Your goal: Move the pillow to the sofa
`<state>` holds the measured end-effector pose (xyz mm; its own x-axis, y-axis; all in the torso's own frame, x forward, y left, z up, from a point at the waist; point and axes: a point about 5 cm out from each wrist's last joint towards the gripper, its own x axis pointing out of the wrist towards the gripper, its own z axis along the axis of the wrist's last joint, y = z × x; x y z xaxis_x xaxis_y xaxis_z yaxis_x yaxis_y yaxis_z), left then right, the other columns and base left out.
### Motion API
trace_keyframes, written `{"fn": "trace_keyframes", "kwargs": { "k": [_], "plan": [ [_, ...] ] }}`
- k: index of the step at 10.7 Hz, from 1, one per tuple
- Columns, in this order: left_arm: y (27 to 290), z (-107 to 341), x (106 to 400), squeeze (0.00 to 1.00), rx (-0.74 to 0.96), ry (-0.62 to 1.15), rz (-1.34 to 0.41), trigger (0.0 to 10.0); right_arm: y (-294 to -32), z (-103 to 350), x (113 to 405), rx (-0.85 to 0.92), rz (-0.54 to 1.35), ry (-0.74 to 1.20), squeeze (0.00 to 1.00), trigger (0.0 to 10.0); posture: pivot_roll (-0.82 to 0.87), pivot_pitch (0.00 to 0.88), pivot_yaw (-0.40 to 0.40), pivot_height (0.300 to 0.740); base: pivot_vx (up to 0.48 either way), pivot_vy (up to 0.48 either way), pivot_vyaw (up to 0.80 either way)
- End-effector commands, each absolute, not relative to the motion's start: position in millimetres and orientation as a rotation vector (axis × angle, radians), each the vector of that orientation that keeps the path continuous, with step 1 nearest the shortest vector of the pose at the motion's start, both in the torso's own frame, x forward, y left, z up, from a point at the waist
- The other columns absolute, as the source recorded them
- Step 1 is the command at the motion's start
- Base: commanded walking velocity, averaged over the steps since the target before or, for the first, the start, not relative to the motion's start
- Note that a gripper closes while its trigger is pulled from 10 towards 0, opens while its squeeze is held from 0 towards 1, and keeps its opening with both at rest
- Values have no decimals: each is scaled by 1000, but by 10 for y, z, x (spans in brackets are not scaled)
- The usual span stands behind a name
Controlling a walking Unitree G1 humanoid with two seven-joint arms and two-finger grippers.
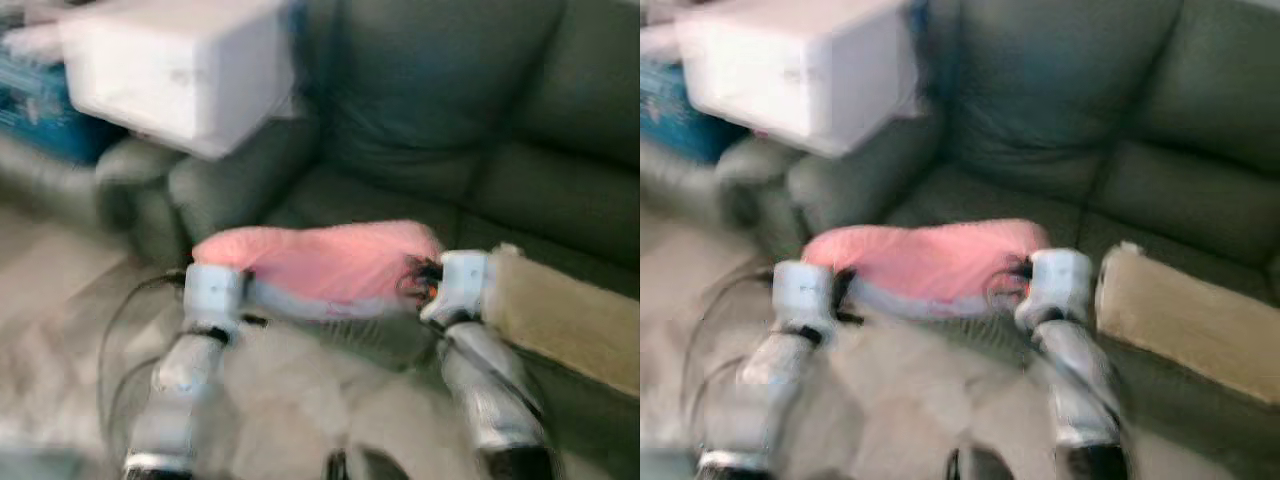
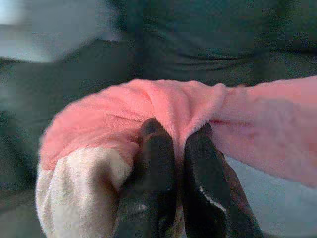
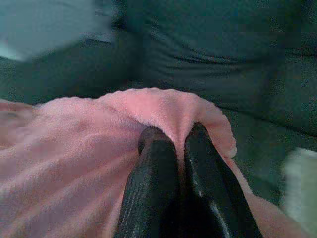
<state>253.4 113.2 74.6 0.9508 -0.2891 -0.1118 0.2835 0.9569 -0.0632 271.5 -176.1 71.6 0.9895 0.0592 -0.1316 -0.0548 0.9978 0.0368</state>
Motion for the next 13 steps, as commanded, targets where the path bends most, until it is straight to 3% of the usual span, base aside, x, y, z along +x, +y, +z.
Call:
{"fn": "trace_keyframes", "kwargs": {
  "k": [1,5,8,10,13],
  "plan": [
    [1218,788,2543,0,-34,103,-282,10000,-1652,798,2765,46,87,94,0,10000,-13,67,-62,740,337,341,0],
    [1216,779,2540,0,-24,119,-286,10000,-1635,783,2757,43,91,103,0,10000,-12,72,-58,740,307,370,0],
    [1159,757,2521,0,-34,138,-309,10000,-1634,771,2756,50,88,107,0,10000,-12,76,-57,740,0,477,-729],
    [1171,755,2521,0,-14,139,-302,10000,-1627,760,2748,53,89,110,0,10000,-11,78,-58,740,0,480,0],
    [1158,793,2506,0,-20,107,-314,10000,-1632,759,2748,52,89,110,0,10000,-10,82,-59,740,0,0,0]
  ]
}}
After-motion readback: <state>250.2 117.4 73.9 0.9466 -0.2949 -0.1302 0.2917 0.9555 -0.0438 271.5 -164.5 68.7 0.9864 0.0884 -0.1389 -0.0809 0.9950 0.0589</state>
